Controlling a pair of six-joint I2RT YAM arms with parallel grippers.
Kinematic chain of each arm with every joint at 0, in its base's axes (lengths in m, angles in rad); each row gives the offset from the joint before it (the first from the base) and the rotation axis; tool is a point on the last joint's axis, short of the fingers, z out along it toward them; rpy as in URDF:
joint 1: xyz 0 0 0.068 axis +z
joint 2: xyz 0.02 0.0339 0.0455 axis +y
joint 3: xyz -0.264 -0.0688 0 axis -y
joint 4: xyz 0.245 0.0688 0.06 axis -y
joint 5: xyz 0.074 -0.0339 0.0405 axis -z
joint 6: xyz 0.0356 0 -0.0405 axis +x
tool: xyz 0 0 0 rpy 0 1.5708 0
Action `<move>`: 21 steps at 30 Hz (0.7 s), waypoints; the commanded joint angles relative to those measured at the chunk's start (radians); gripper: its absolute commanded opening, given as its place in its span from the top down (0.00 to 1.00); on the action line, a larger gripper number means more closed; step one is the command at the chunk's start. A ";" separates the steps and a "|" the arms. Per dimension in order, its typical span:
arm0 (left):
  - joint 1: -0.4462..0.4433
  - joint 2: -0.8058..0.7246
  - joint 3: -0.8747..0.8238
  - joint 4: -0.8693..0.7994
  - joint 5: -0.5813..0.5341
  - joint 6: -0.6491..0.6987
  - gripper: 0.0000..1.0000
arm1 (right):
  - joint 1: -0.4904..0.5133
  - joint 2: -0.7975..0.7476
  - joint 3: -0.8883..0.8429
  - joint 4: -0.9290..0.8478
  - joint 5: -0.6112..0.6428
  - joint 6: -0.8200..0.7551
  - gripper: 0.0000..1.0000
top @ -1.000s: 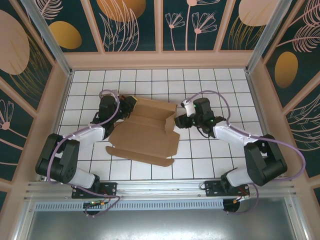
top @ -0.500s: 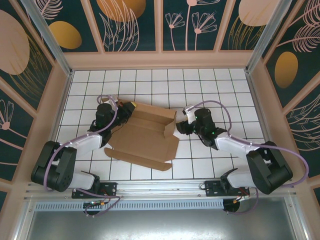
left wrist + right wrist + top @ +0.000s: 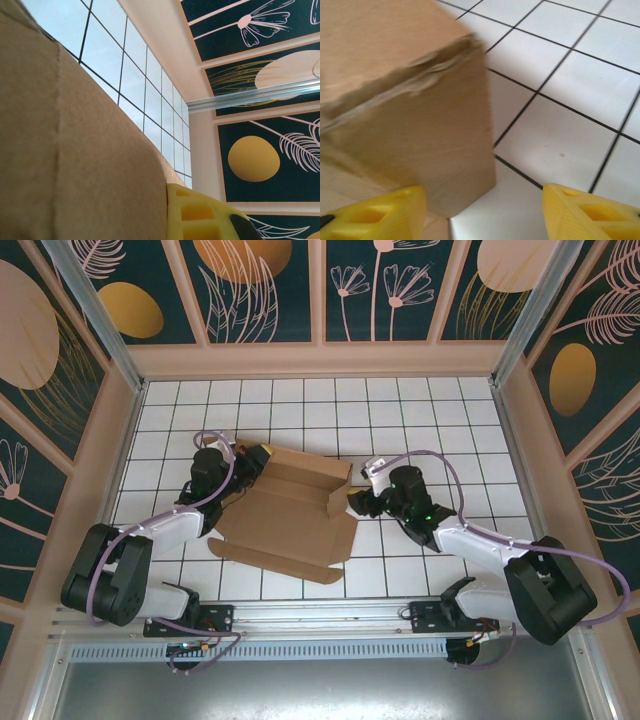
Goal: Fold the paper box
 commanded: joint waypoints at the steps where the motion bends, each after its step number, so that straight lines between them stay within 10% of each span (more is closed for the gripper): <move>1: -0.003 -0.004 0.004 -0.061 0.021 0.045 1.00 | 0.042 0.014 0.025 -0.018 -0.011 -0.038 0.35; 14: -0.003 -0.009 0.017 -0.062 0.029 0.036 1.00 | 0.098 0.109 0.065 0.053 0.138 0.009 0.21; 21: -0.002 -0.034 -0.002 -0.049 0.027 0.008 1.00 | 0.099 0.209 0.132 0.086 0.297 0.036 0.30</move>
